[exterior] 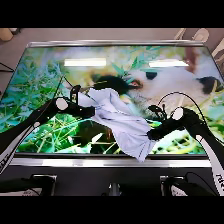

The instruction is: Fold the shirts.

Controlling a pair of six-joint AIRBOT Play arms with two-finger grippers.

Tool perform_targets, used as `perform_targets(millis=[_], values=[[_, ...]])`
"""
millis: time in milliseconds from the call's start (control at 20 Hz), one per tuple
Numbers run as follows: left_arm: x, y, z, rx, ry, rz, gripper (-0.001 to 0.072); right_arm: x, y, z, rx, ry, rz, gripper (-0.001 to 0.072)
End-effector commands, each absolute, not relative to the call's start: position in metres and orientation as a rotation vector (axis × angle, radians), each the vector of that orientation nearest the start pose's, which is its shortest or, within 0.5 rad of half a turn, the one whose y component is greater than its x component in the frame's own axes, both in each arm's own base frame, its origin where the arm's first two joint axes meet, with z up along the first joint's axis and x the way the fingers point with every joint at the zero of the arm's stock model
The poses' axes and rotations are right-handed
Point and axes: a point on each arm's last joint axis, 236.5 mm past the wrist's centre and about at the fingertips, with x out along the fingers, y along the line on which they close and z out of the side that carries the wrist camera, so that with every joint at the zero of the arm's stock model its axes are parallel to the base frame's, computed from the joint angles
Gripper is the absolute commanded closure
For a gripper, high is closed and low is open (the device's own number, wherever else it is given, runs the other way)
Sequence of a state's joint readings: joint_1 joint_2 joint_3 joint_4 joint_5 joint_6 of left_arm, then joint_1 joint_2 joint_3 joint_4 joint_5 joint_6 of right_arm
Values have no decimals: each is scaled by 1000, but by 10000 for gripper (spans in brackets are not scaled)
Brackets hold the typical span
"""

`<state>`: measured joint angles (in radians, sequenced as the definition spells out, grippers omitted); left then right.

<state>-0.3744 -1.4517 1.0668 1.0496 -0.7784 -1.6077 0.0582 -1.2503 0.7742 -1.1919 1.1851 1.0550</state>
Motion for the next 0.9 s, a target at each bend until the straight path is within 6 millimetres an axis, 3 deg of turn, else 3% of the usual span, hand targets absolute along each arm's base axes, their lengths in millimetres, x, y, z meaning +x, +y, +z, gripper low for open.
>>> perform_targets(millis=[0, 100, 150, 200, 250, 300, 350, 400, 450, 500, 600, 700, 850], values=[[408, -243, 50, -199, 960, -544, 684, 292, 95, -46, -162, 1363, 646, 690], [416, -236, 159, -106, 693, -589, 685, 340, 81, 47, -328, 1083, 575, 691], [412, -229, 222, -79, 550, -597, 685, 360, 68, 118, -418, 895, 494, 691], [399, -218, 292, -60, 394, -595, 684, 368, 56, 195, -490, 700, 405, 690], [377, -205, 360, -48, 238, -588, 685, 360, 44, 282, -548, 480, 302, 690], [350, -190, 418, -42, 98, -578, 685, 338, 33, 358, -587, 286, 209, 689], [315, -172, 476, -49, -55, -566, 684, 302, 22, 428, -621, 94, 110, 688], [279, -156, 522, -72, -190, -560, 684, 261, 13, 482, -636, -69, 28, 688], [245, -140, 557, -106, -305, -555, 685, 225, 10, 515, -626, -191, -14, 688], [219, -128, 575, -142, -369, -555, 685, 195, 9, 537, -597, -284, -36, 688], [196, -123, 571, -168, -340, -575, 684, 165, 7, 543, -535, -322, -40, 688], [200, -128, 544, -121, -227, -579, 684, 166, 6, 537, -542, -296, -40, 688], [228, -118, 492, -96, -15, -488, 684, 191, 7, 529, -546, -249, -28, 688]])
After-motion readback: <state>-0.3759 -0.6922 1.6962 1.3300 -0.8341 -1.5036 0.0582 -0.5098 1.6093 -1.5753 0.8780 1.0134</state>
